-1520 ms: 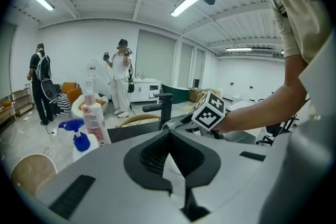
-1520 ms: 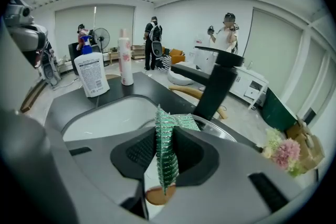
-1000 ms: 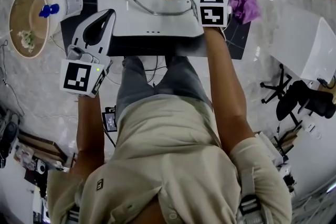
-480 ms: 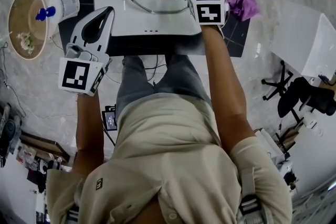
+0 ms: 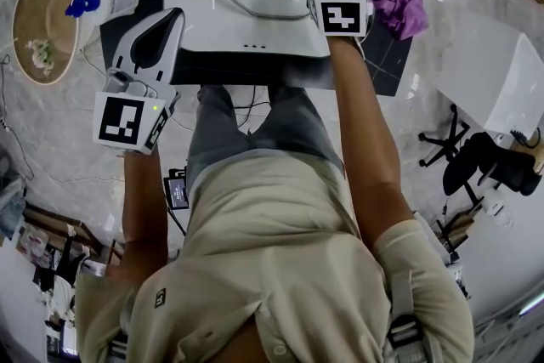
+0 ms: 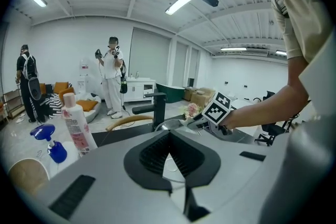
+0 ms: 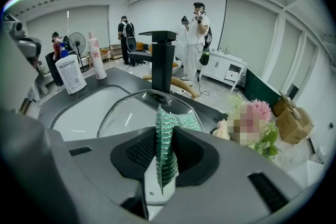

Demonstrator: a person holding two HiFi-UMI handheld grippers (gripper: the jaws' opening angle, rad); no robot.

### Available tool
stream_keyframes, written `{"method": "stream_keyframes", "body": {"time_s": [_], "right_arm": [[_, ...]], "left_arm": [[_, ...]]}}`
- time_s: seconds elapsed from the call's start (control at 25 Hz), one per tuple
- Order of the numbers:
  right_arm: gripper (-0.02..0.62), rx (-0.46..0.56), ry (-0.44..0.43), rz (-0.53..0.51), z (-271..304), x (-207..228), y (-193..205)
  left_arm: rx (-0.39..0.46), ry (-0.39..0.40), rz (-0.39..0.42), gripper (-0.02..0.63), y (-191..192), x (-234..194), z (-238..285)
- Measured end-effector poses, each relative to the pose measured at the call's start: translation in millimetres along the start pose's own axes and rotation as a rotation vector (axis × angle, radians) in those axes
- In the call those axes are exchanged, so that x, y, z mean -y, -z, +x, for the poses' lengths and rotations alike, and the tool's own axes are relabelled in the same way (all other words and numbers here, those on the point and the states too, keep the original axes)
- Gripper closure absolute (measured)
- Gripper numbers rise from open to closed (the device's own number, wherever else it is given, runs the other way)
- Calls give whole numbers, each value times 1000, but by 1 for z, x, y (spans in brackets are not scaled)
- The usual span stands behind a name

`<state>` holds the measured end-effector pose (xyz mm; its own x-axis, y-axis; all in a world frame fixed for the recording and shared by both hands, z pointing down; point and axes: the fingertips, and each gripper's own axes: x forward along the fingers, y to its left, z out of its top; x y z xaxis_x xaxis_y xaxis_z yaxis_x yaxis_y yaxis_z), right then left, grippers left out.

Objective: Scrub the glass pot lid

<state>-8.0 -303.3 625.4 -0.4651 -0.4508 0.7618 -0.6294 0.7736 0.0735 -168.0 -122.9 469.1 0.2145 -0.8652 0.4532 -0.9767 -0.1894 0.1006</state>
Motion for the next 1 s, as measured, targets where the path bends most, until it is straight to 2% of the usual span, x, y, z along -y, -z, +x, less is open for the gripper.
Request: {"method": "stream_keyframes", "body": {"time_s": [0.16,0.4,0.64,1.0], "right_arm": [[502,1,-42,-38,11,-29,-15],[502,-10,-142,-132,34,-97,-34],[502,-60,-257,-204,55,-177,-26],[502,-100,-277,-230,51,-206,-1]], "left_arm": [[1,-28,-18,591,9,-13,-14],[2,-71,-49,591,26,-36,-40],[3,-109,-76,591,42,-56,-61],[5,-131,-96,591,54,-67,-77]]}}
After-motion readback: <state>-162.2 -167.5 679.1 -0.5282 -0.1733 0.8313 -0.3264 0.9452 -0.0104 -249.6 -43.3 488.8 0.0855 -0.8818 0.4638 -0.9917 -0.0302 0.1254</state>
